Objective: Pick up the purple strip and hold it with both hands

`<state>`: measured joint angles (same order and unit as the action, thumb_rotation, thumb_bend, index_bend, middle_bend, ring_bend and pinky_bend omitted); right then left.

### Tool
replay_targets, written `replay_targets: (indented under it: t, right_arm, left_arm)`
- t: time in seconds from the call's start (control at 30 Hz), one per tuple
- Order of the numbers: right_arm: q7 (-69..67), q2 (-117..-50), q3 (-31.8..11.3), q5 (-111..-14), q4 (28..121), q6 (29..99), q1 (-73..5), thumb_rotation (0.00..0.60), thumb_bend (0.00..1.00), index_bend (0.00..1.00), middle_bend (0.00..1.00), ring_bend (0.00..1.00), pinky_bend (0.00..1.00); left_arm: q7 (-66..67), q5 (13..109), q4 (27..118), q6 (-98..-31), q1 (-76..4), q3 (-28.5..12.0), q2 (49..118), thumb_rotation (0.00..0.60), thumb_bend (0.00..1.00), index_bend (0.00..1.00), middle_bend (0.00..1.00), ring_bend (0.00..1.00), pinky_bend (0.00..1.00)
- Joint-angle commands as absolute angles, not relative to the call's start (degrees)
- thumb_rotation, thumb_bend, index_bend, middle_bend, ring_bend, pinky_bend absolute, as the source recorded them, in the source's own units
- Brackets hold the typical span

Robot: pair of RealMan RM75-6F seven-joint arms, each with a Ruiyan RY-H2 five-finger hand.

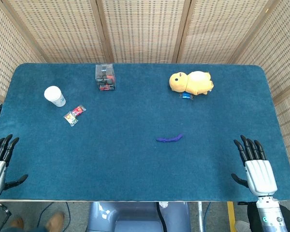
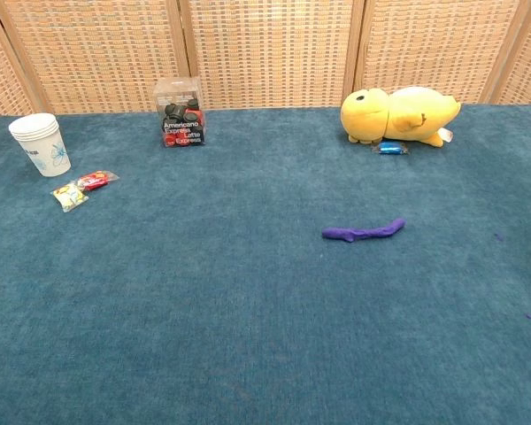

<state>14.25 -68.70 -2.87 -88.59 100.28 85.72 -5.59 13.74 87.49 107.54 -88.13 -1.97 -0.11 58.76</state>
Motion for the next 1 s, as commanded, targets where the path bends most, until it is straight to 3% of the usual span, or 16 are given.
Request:
replay_targets:
  t: [0.03,0.17,0.33,0.53,0.7,1.0]
  right_arm:
    - [14.8,-69.3,-2.8,-88.3,99.1,84.7,-6.0,0.600,0.00,0.03,0.00,0.00,0.00]
    - [14.8,-70.2,-3.1,-88.5,98.2,84.0,-6.8,0.600,0.00,0.06,0.00,0.00,0.00]
    - [12.9,-71.0,-4.4,-88.6,97.0,78.8,-10.8,0.600,0.00,0.18,0.01,0.00,0.00]
    - [5.7,-72.7,-9.2,-85.4,95.4,65.7,-20.9,0.600,0.17,0.30,0.08,0.00,0.00]
    - [4.1,-77.0,-12.1,-81.3,90.0,57.4,-27.6,0.600,0.25,0.37,0.10,0.00,0.00]
    - [7.6,-86.5,-13.4,-76.2,78.8,49.9,-35.6,0.600,0.35,0.40,0.13,0.00,0.00]
  left_arm:
    - [14.0,87.7,107.5,-88.2,-2.0,-0.1,58.9,0.600,0.00,0.00,0.00,0.00,0.00]
    - [14.2,87.7,107.5,-88.3,-2.0,-0.2,59.1,0.600,0.00,0.00,0.00,0.00,0.00]
    - [15.0,86.7,106.9,-87.0,-2.6,-0.6,59.9,0.600,0.00,0.00,0.00,0.00,0.00]
    - [16.9,84.1,106.3,-85.1,-3.8,-1.7,61.2,0.600,0.00,0.00,0.00,0.00,0.00]
    - [18.8,82.6,105.4,-84.3,-4.3,-2.2,62.6,0.600,0.00,0.00,0.00,0.00,0.00]
    - [21.2,79.0,104.6,-82.4,-5.6,-3.4,64.2,0.600,0.00,0.00,0.00,0.00,0.00]
